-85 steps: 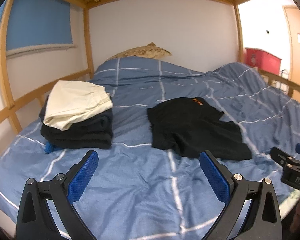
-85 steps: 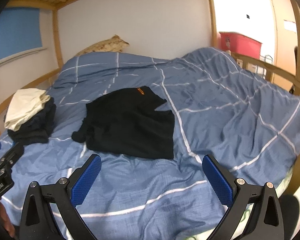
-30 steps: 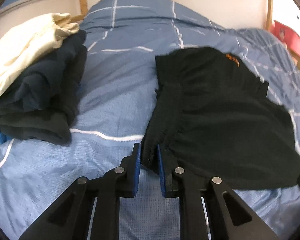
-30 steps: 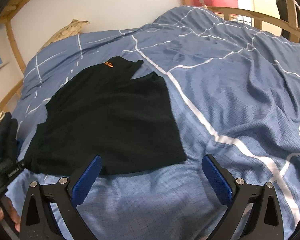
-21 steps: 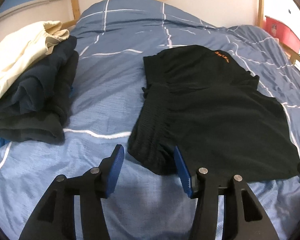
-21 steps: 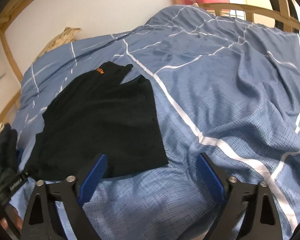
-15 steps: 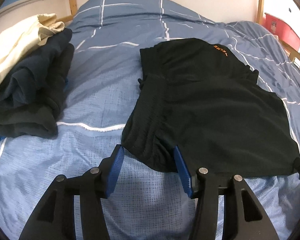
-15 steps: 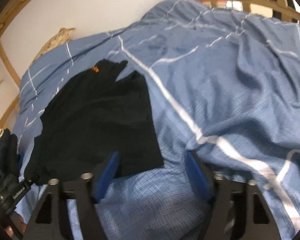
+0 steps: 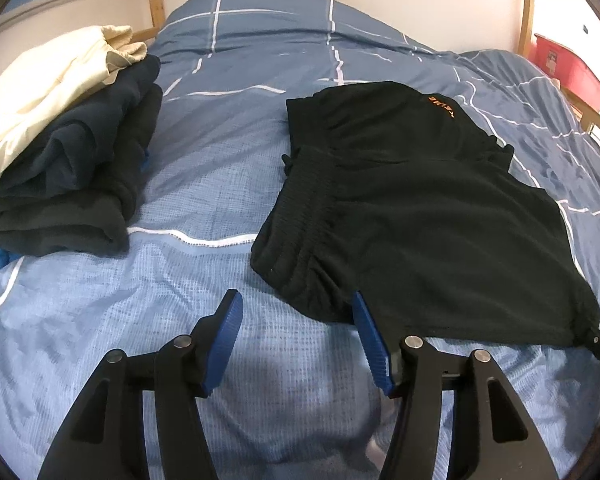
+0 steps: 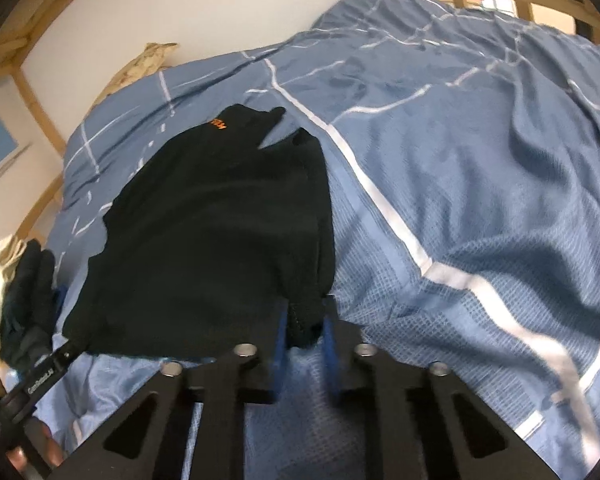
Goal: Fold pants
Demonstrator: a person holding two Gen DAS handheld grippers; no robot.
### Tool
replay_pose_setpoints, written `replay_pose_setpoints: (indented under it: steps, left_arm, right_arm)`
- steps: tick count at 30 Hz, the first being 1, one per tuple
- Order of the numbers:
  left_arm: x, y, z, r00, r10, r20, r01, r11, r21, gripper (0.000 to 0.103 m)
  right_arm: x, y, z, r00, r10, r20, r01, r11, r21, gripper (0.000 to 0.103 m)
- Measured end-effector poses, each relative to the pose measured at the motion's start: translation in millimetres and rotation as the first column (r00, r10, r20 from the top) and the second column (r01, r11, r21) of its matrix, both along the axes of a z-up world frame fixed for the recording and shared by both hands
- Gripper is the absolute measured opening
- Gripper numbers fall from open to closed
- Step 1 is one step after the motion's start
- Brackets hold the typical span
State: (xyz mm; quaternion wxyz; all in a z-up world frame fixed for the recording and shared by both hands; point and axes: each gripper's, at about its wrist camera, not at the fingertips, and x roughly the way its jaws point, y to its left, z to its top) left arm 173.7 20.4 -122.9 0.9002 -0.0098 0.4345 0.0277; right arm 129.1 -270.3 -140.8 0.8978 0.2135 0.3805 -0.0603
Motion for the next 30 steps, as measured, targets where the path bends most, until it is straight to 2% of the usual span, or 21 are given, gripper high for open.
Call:
replay_pose_setpoints:
  steps: [2, 7, 11, 13, 15, 21, 27, 28, 30]
  left_arm:
    - [-3, 0, 1, 1.000, 0.002, -0.005, -0.002, 1.000, -0.009, 0.056]
    - [-13, -4, 2, 1.000, -0.012, 0.001, 0.012, 1.000, -0.005, 0.056]
    - [-16, -1, 2, 1.000, -0.010, 0.000, 0.010, 1.000, -0.026, 0.056]
    - [-16, 2, 4, 1.000, -0.003, 0.011, 0.004, 0.999, -0.039, 0.056]
    - [-16, 4, 7, 0.999, -0.003, 0.036, 0.005, 0.999, -0.042, 0.056]
    - [-4, 7, 8, 0.997, -0.007, 0.071, 0.012, 0.997, -0.077, 0.056]
    - [17, 7, -8, 1.000, 0.000, 0.028, 0.004, 0.990, -0.140, 0.056]
    - [19, 7, -10, 1.000, -0.001, 0.023, 0.004, 0.989, -0.148, 0.054]
    - [24, 6, -14, 1.000, 0.001, 0.006, 0.000, 0.988, -0.157, 0.045]
  right_arm:
    - [-2, -1, 5, 1.000, 0.009, 0.007, -0.009, 1.000, -0.027, 0.011]
    - [-11, -12, 16, 0.998, -0.059, 0.026, 0.061, 0.993, -0.100, 0.010]
    - [-9, -13, 11, 0.999, -0.046, -0.010, 0.046, 0.998, -0.051, 0.012]
    - [-10, -10, 10, 0.999, -0.051, -0.011, 0.051, 0.998, -0.035, 0.020]
    - [-10, -6, 8, 0.999, -0.045, -0.013, 0.045, 0.999, -0.029, 0.033]
    - [-7, -4, 4, 0.998, -0.061, -0.016, 0.061, 0.998, -0.007, 0.033]
    - [-2, 0, 2, 0.997, -0.078, -0.024, 0.077, 0.997, -0.021, 0.033]
    - [-1, 1, 1, 0.996, -0.080, -0.028, 0.079, 0.997, -0.028, 0.033]
    - [0, 2, 1, 0.996, -0.083, -0.031, 0.082, 0.996, -0.040, 0.033]
